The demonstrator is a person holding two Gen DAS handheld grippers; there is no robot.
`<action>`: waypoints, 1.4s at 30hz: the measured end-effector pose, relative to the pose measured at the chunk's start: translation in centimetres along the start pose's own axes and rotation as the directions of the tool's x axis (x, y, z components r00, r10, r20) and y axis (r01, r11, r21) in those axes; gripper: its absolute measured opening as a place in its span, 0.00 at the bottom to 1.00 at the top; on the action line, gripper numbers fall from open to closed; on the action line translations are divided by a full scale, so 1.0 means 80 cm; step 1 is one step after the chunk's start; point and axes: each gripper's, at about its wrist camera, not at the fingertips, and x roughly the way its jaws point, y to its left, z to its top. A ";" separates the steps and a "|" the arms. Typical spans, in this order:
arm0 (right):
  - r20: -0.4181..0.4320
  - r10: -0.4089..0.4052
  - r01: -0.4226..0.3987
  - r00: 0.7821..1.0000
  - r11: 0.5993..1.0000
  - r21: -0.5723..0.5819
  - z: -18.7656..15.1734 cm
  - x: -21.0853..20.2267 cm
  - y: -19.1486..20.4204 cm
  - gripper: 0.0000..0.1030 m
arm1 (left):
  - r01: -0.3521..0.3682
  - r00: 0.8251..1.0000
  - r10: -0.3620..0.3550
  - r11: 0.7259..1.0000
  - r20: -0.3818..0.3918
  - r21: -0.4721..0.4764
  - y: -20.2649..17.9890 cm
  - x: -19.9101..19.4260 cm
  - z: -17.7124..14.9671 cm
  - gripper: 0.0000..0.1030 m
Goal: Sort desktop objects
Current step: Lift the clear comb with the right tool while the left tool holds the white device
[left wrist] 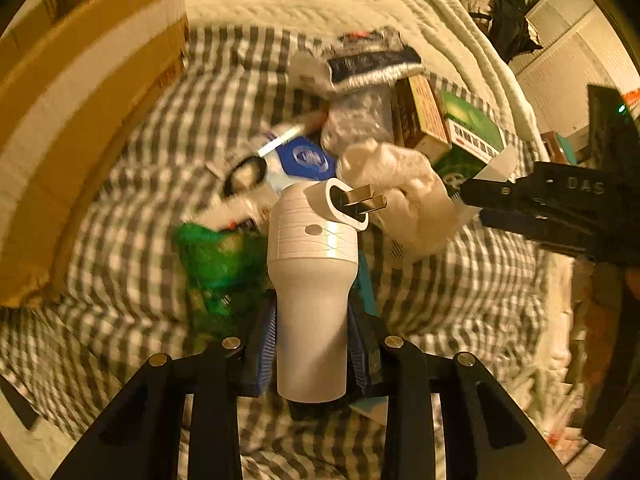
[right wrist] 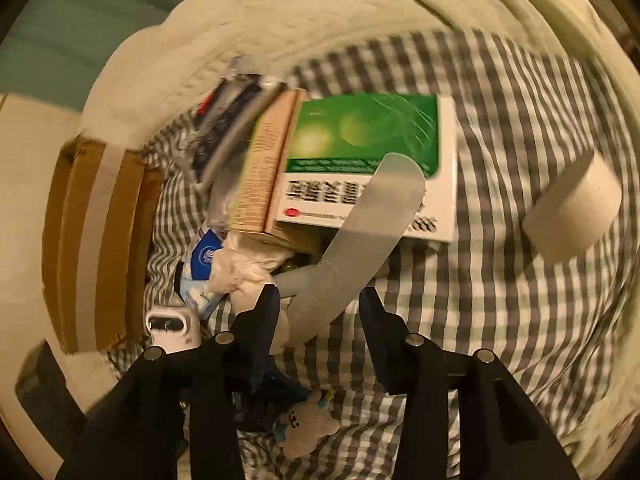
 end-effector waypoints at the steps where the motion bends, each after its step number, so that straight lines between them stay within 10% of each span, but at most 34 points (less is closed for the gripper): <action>1: -0.011 -0.002 0.002 1.000 1.000 0.017 0.000 0.004 -0.004 0.41 | 0.017 1.000 -0.017 1.000 -0.026 -0.014 0.002 0.002 0.000 0.31; 11: -0.081 0.047 -0.036 0.996 0.990 0.139 0.018 0.048 -0.028 0.50 | 0.045 0.998 -0.046 0.998 -0.036 -0.034 0.005 -0.006 0.007 0.31; 17: -0.073 0.025 -0.016 0.997 0.992 0.123 0.020 0.053 -0.019 0.18 | 0.031 0.999 -0.032 0.998 -0.014 -0.052 0.015 -0.020 0.018 0.31; 42: 0.193 0.012 -0.011 0.981 1.000 -0.007 -0.057 -0.128 0.052 0.11 | 0.045 0.950 0.002 0.989 0.311 -0.142 0.011 -0.207 -0.006 0.32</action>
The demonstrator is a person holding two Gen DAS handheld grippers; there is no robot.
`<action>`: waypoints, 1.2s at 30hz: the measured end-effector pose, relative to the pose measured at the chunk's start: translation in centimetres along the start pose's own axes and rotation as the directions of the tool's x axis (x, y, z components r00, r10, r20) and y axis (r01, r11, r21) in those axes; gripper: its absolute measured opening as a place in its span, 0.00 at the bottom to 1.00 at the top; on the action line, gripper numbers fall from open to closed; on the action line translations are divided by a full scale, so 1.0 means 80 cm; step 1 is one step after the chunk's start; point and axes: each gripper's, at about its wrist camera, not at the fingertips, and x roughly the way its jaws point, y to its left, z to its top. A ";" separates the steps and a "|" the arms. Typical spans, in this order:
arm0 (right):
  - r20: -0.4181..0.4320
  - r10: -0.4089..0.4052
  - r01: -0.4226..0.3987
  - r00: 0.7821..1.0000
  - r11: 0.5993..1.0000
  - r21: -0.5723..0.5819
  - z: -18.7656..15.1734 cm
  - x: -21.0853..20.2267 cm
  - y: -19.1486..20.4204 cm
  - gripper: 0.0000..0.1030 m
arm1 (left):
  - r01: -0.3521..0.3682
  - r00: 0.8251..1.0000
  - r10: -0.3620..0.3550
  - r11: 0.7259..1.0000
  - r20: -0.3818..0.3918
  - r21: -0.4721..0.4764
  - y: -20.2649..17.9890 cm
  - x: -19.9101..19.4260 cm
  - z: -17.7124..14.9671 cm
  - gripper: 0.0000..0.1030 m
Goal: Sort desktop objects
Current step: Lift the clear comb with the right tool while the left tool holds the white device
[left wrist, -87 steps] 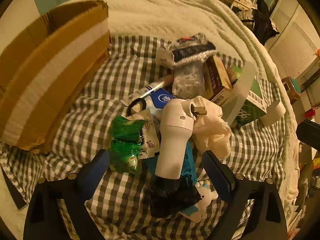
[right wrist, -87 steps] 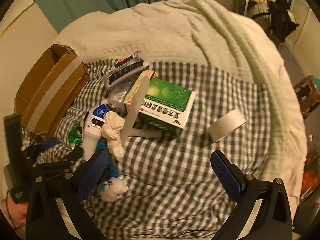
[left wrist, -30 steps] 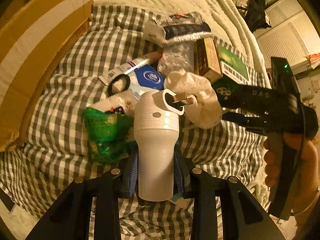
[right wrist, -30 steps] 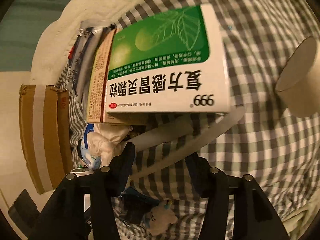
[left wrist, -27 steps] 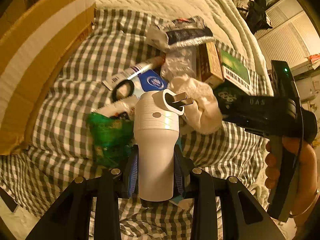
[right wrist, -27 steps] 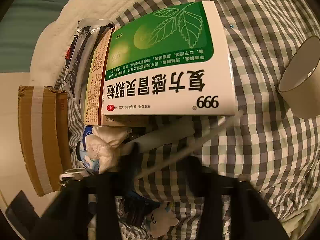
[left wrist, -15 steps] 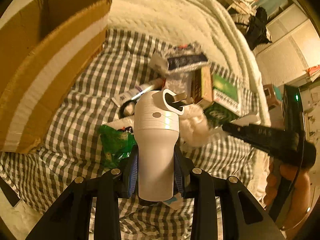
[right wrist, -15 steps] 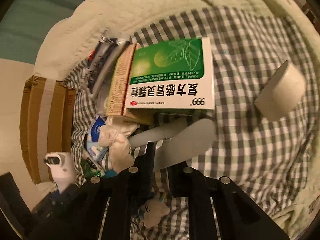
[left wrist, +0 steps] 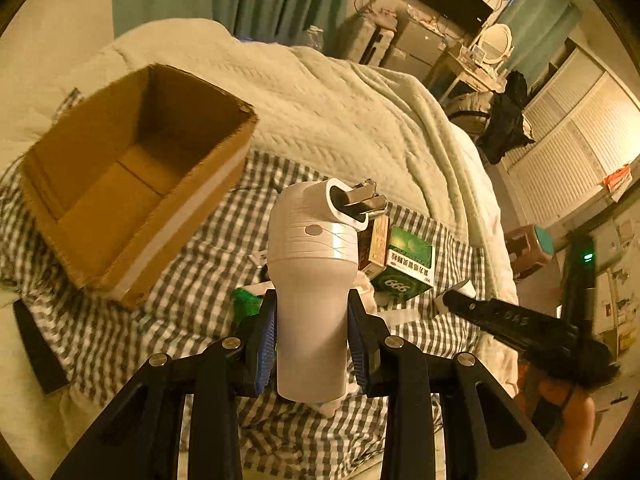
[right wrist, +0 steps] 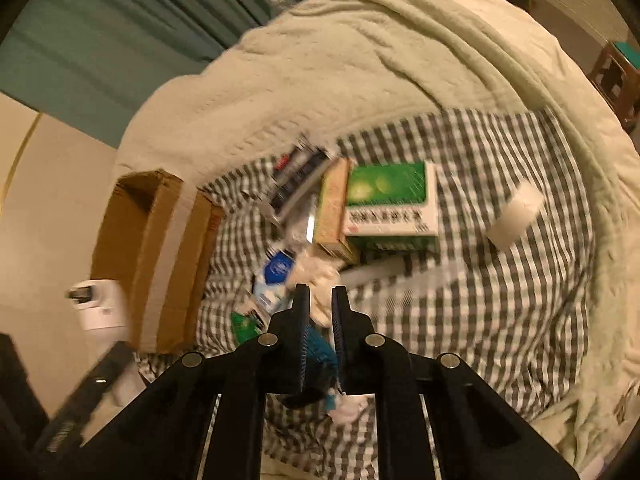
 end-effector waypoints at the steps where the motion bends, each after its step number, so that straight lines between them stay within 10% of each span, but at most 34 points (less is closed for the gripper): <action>1: -0.013 -0.009 0.009 1.000 1.000 0.010 -0.004 0.001 -0.006 0.11 | -0.006 1.000 0.006 1.000 0.003 0.000 0.002 -0.004 -0.004 0.32; 8: -0.044 -0.087 0.088 0.995 0.996 0.012 -0.023 0.004 -0.028 0.36 | -0.066 0.997 0.067 0.997 -0.026 0.035 0.025 -0.026 -0.020 0.32; 11: -0.072 -0.114 0.117 0.991 0.993 0.026 -0.027 0.021 -0.035 0.36 | -0.062 0.996 0.063 0.998 0.064 -0.013 0.039 -0.024 -0.020 0.32; 36: -0.307 -0.089 0.199 0.947 0.917 0.347 0.008 0.194 -0.108 0.44 | 0.025 0.996 -0.029 0.999 -0.081 -0.047 0.003 0.120 0.047 0.32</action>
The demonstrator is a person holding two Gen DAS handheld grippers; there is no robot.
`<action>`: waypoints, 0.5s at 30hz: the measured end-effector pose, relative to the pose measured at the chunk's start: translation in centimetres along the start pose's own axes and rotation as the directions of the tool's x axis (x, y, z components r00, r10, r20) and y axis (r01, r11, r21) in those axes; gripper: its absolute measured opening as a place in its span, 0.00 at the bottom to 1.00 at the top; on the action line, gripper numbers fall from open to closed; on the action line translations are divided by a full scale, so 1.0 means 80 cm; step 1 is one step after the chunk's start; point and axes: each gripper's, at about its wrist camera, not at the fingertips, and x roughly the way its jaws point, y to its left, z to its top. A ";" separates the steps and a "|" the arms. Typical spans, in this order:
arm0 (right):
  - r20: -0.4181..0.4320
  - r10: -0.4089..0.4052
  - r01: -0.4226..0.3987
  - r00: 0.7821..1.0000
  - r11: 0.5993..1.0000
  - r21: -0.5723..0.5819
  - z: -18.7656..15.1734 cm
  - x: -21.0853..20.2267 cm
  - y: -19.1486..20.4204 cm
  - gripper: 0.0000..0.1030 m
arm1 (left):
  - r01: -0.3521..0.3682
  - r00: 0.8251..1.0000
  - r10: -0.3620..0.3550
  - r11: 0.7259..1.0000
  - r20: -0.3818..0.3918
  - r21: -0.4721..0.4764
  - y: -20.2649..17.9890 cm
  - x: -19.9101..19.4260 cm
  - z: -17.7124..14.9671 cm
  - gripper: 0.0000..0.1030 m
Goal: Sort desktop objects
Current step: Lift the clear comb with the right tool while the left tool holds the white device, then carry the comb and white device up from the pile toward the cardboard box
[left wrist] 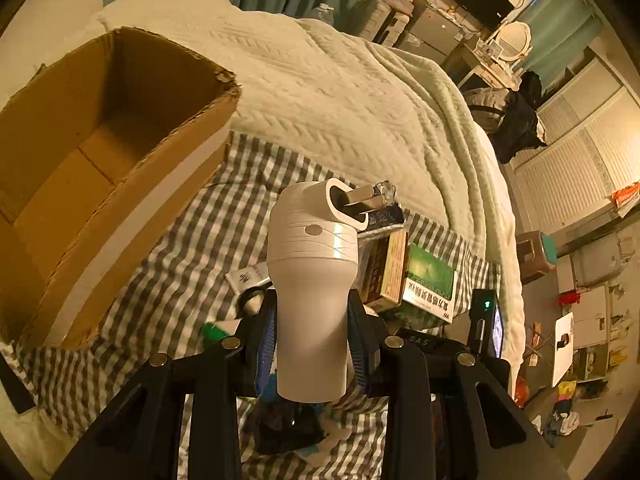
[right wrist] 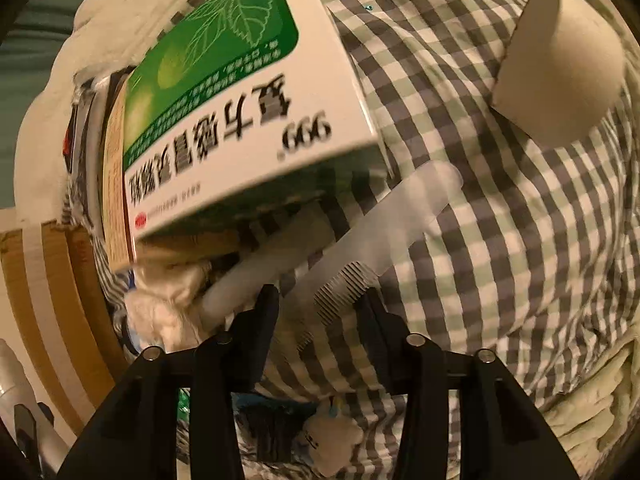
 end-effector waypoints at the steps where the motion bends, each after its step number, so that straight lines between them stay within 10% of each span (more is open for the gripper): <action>1: -0.005 -0.002 0.002 1.000 1.000 0.000 0.002 0.002 0.000 0.44 | -0.005 1.000 0.005 1.000 -0.002 0.003 -0.001 0.003 0.002 0.32; 15: 0.021 -0.126 0.128 0.992 0.985 -0.113 -0.003 0.000 0.019 0.33 | -0.025 0.999 0.025 1.000 -0.033 0.000 0.007 0.004 0.001 0.32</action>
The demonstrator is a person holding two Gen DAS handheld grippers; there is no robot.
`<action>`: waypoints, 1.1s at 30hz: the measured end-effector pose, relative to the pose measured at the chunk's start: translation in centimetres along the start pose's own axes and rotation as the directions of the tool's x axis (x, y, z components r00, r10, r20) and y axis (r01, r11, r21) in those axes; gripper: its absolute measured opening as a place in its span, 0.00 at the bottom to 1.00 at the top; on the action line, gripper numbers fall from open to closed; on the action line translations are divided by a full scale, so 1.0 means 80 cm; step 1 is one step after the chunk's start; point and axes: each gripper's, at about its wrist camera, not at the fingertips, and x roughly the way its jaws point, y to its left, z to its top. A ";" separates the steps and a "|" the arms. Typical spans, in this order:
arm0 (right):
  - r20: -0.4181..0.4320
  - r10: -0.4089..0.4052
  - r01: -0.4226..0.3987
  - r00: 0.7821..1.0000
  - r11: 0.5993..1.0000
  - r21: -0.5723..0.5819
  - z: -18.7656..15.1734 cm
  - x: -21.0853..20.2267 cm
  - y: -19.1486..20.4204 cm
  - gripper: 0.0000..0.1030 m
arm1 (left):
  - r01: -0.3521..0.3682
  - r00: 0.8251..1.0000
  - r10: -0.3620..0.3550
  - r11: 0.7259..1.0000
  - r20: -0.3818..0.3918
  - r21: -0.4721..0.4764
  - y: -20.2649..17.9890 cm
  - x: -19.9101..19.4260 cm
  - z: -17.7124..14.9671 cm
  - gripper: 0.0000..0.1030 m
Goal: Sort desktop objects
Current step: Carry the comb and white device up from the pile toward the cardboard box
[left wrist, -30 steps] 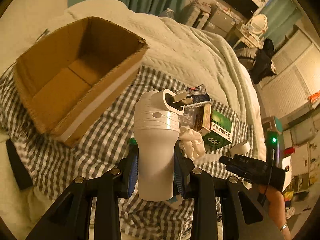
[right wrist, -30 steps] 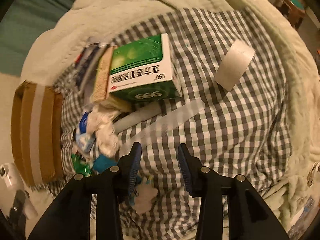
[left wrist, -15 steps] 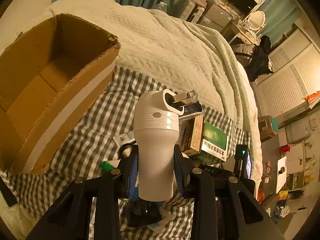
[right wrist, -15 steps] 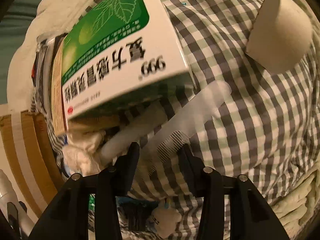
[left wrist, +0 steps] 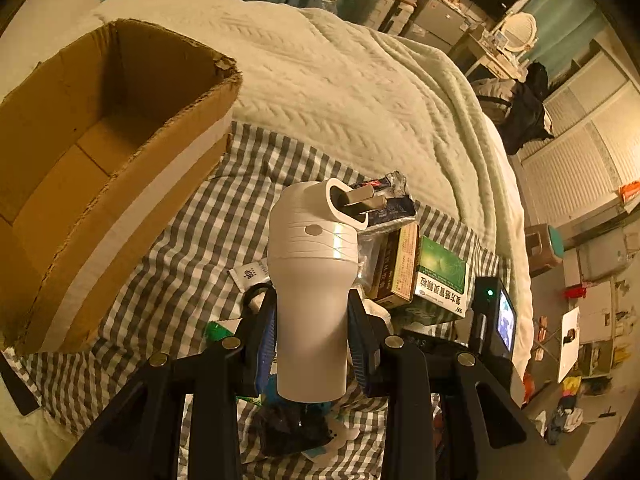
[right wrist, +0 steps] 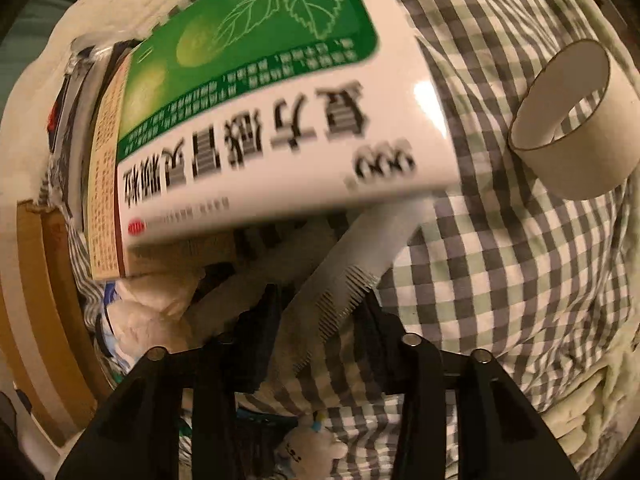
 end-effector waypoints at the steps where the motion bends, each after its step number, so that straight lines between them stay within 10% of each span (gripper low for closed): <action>1: 0.001 -0.001 0.001 1.000 1.000 -0.007 -0.002 -0.002 -0.002 0.29 | 0.000 1.000 0.000 1.000 0.004 -0.005 0.001 -0.002 0.000 0.32; 14: 0.051 0.026 -0.022 0.998 0.996 -0.089 -0.033 -0.043 -0.024 0.09 | -0.015 1.000 0.015 1.000 0.024 -0.012 0.001 -0.021 -0.011 0.32; 33: 0.023 0.054 -0.051 0.998 0.993 -0.105 -0.055 -0.039 -0.020 0.09 | -0.052 0.998 0.052 0.998 0.027 -0.021 0.010 -0.018 -0.014 0.32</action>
